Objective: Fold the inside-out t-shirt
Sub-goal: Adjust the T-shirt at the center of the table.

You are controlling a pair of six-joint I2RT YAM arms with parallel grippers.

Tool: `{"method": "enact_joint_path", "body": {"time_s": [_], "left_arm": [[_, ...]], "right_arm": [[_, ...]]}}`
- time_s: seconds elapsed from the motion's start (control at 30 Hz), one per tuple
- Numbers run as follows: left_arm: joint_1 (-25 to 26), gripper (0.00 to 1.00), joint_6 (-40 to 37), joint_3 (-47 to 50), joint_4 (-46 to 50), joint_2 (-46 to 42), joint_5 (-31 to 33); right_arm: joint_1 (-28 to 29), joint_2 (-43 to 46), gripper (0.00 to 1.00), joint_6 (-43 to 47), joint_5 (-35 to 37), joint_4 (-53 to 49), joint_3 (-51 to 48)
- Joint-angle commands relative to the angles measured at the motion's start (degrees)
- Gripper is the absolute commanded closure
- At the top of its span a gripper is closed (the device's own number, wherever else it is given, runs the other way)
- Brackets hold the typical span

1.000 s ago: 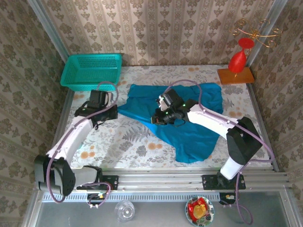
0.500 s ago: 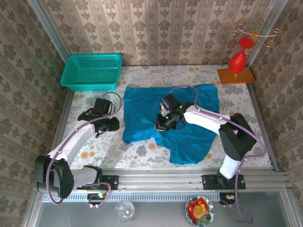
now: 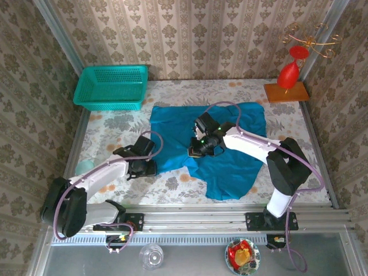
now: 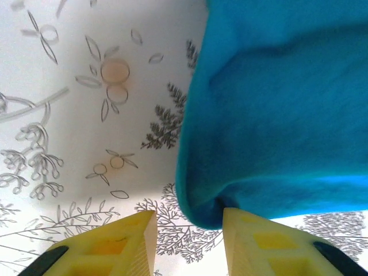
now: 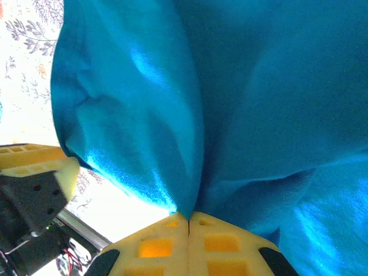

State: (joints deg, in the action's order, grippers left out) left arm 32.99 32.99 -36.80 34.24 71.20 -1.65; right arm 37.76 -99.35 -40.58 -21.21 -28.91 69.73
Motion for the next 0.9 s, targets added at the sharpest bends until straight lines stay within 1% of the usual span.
{"method": "enact_joint_path", "body": {"time_s": [0.0,0.3,0.43,0.53,0.57,0.63,0.7,0.73,0.87], "left_arm": [[0.3,0.65,4.6,2.2,-4.6,0.5,-1.5],[-0.5,0.68,3.9,2.5,-11.6,3.3,-2.7],[-1.7,0.7,3.9,2.7,-13.1,3.0,-4.0],[-2.3,0.71,3.8,2.9,-12.5,3.3,-4.0],[-2.4,0.74,3.7,2.9,-12.2,3.4,-4.0],[-2.6,0.87,3.3,2.7,-11.2,2.7,-4.0],[-2.8,0.97,2.2,1.9,-9.6,0.0,-3.4],[-3.2,1.0,1.3,0.8,-8.1,-2.2,-2.7],[-6.4,1.0,-4.5,-4.7,-1.4,-11.9,-0.3]], "right_arm": [[-0.1,-0.6,1.0,-0.3,1.1,-1.6,1.7],[-0.2,0.1,1.0,-0.2,1.5,-3.6,2.3],[-0.1,0.6,1.0,-0.3,1.8,-3.9,2.1],[-0.1,0.7,1.0,-0.3,1.8,-3.9,2.0],[-0.1,0.7,1.0,-0.3,1.9,-3.9,2.0],[-0.1,0.8,1.0,-0.3,2.0,-3.9,2.1],[-0.1,1.2,1.0,-0.4,2.1,-4.1,2.2],[-0.1,1.6,1.0,-0.3,2.3,-4.4,2.4],[-0.2,3.7,1.0,0.5,3.6,-6.2,2.9]]}}
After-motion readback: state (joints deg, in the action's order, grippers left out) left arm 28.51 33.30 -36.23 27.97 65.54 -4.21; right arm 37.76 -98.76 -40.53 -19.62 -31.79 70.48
